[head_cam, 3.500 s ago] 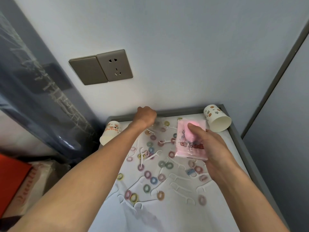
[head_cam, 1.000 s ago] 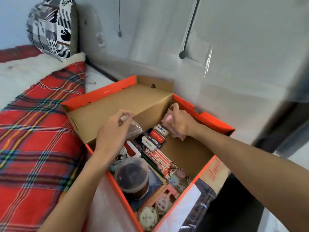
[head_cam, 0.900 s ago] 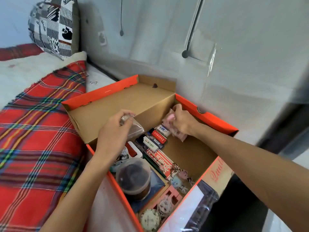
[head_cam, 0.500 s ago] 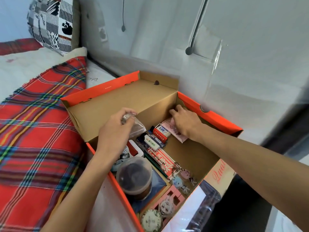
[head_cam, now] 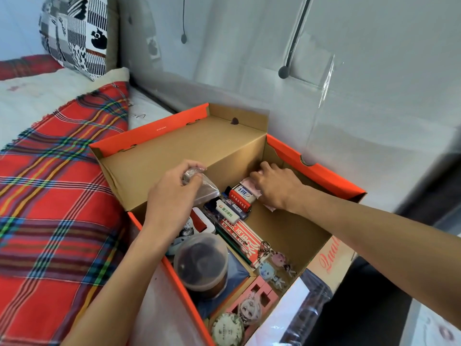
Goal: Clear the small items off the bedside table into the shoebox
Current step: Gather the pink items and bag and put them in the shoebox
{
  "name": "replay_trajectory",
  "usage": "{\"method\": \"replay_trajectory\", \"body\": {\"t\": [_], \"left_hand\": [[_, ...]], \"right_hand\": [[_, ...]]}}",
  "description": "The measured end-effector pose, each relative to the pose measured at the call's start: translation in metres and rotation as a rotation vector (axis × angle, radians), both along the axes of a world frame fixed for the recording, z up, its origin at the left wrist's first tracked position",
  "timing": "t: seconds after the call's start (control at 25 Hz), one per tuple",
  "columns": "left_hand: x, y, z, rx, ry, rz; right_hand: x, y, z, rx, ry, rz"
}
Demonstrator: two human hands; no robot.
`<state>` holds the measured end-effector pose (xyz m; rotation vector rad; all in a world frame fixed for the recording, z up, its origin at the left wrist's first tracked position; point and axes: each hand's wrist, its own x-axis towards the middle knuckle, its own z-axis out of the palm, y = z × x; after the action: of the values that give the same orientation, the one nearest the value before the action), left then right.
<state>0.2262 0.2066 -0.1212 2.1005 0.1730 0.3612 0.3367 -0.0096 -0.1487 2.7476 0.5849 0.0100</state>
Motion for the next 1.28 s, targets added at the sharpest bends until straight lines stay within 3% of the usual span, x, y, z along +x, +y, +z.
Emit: {"method": "replay_trajectory", "body": {"t": [0.16, 0.36, 0.52, 0.6, 0.92, 1.28], "left_hand": [[0.001, 0.0, 0.0, -0.003, -0.002, -0.002], [-0.001, 0.0, 0.0, -0.002, -0.013, -0.005], [-0.001, -0.001, 0.001, -0.002, -0.002, -0.007], [-0.001, -0.002, 0.001, -0.008, -0.003, -0.007], [0.0, -0.002, 0.001, -0.001, 0.002, -0.009], [0.0, -0.001, -0.001, -0.021, 0.0, -0.017]], "right_hand": [[0.007, 0.0, -0.001, -0.088, -0.079, 0.083], [0.004, -0.002, 0.01, 0.153, 0.06, 0.036], [-0.007, 0.009, 0.02, 0.338, 0.092, 0.162], [-0.014, 0.02, 0.018, 0.348, 0.201, 0.089], [-0.009, 0.036, 0.006, 0.374, 0.195, -0.126], [-0.01, 0.038, 0.003, 0.425, 0.188, -0.141]]}}
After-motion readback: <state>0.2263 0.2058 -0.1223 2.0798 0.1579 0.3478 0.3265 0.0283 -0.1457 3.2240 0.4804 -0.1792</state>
